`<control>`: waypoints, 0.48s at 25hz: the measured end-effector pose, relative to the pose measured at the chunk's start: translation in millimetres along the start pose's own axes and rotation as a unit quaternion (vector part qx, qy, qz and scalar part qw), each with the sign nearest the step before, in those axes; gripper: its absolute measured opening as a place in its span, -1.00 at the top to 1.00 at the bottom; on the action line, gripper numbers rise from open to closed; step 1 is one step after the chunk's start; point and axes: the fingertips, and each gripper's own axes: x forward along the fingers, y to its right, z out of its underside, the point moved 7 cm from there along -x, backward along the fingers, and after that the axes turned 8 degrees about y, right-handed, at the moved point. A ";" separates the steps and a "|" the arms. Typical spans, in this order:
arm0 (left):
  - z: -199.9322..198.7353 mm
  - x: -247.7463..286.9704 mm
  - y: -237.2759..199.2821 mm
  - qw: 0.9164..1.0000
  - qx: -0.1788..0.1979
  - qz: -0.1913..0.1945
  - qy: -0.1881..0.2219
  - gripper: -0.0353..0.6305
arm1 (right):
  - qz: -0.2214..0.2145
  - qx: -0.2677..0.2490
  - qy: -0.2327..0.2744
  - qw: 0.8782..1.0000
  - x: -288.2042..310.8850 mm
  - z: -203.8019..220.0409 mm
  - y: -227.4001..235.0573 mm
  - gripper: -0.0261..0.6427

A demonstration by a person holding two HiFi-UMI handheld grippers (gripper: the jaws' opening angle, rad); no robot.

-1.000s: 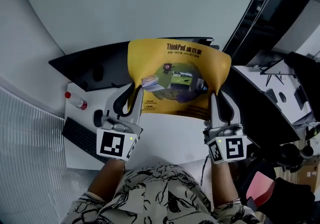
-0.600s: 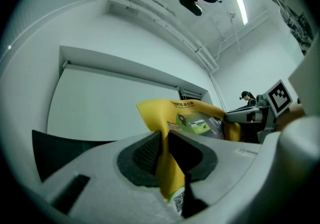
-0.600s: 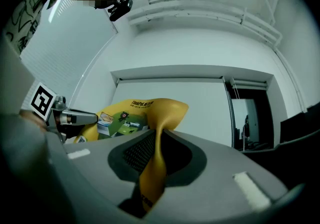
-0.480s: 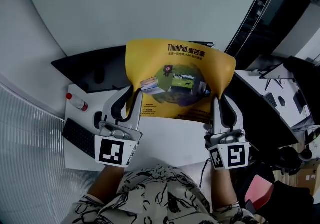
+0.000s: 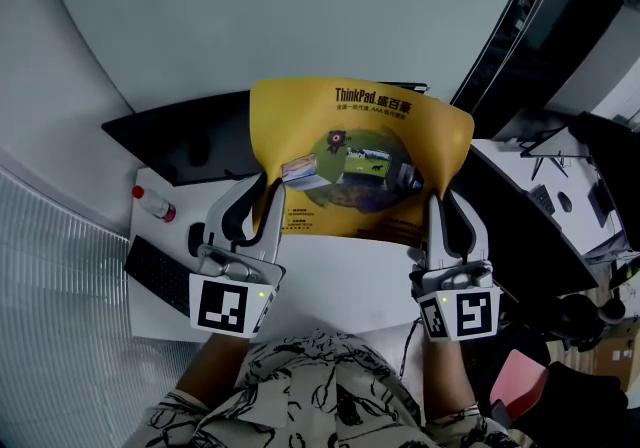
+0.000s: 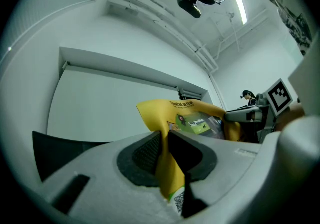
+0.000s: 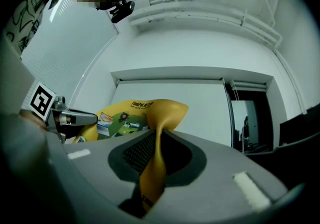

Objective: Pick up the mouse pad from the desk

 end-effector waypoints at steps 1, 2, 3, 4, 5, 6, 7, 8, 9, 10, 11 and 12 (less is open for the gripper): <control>0.6 0.2 0.4 1.000 0.000 0.000 0.001 0.69 | 0.000 -0.002 0.001 1.000 0.2 0.6 0.4 0.75; 1.4 0.5 0.9 1.000 0.000 -0.001 0.001 0.69 | 0.000 -0.003 0.002 1.000 0.4 1.1 0.9 0.76; 2.2 0.7 1.5 1.000 0.001 -0.001 0.001 0.69 | -0.001 -0.004 0.003 1.000 0.8 1.5 1.3 0.76; 2.8 0.8 2.2 1.000 0.001 -0.001 0.001 0.69 | -0.001 -0.005 0.004 1.000 1.0 1.9 1.5 0.77; 3.3 0.9 2.6 1.000 0.000 -0.002 0.001 0.69 | -0.002 -0.005 0.003 1.000 1.1 2.3 1.6 0.77; 3.5 1.0 2.9 1.000 0.000 -0.003 0.001 0.69 | -0.003 -0.006 0.003 1.000 1.2 2.6 1.7 0.77; 3.6 0.9 3.0 1.000 0.000 -0.003 0.001 0.69 | -0.003 -0.005 0.003 1.000 1.5 2.7 1.9 0.77; 3.7 0.7 2.9 1.000 0.001 -0.004 0.002 0.69 | -0.004 -0.005 0.003 1.000 1.8 2.6 2.0 0.77; 3.7 0.6 2.9 1.000 0.001 -0.005 0.002 0.69 | -0.005 -0.004 0.004 1.000 2.0 2.5 2.2 0.77; 3.8 0.5 2.8 1.000 0.001 -0.005 0.002 0.69 | -0.005 -0.005 0.005 1.000 2.1 2.3 2.4 0.77; 4.2 0.4 2.9 1.000 0.001 -0.006 0.002 0.69 | -0.006 -0.005 0.005 1.000 2.1 2.3 2.8 0.77; 4.6 0.3 3.0 1.000 0.001 -0.007 0.002 0.69 | -0.007 -0.006 0.005 1.000 2.3 2.3 3.2 0.77</control>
